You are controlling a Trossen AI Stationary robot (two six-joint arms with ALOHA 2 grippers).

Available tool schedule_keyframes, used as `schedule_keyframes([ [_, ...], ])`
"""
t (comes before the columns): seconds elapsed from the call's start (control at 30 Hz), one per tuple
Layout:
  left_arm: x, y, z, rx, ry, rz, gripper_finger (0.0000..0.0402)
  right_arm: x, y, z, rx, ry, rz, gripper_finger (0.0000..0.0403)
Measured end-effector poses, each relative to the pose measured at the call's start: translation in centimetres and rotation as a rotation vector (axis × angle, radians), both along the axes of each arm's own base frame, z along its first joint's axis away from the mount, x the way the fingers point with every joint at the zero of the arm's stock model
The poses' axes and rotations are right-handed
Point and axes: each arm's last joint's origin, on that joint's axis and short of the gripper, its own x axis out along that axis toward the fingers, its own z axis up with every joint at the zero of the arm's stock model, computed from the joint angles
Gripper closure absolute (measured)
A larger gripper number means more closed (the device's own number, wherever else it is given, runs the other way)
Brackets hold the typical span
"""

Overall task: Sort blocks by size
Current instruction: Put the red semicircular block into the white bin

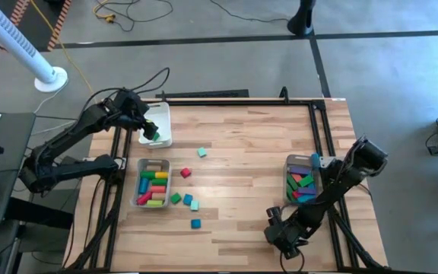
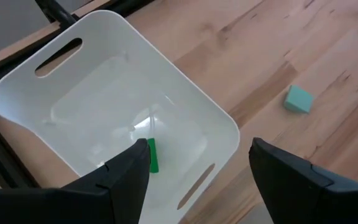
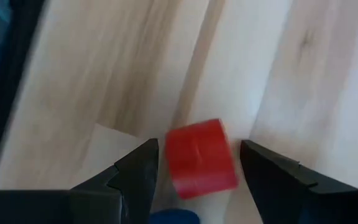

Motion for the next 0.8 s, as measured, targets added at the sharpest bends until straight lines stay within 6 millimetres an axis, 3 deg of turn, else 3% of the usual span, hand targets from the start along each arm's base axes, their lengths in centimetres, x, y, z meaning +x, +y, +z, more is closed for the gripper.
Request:
schedule_keyframes([
  [0.23,0.2,-0.2,0.0,-0.011,-0.011,-0.011,0.014,1.0,0.6,-1.2,-0.041,0.049,-0.063,0.0156],
  [0.6,0.7,-0.4,0.1,-0.003,-0.028,-0.035,0.014,0.5,0.8,-1.0,-0.091,0.069,-0.054,0.0244],
  [0.8,1.2,-0.9,0.5,0.002,-0.039,-0.069,0.014,1.4,0.9,-0.2,-0.081,0.068,-0.061,0.0242],
])
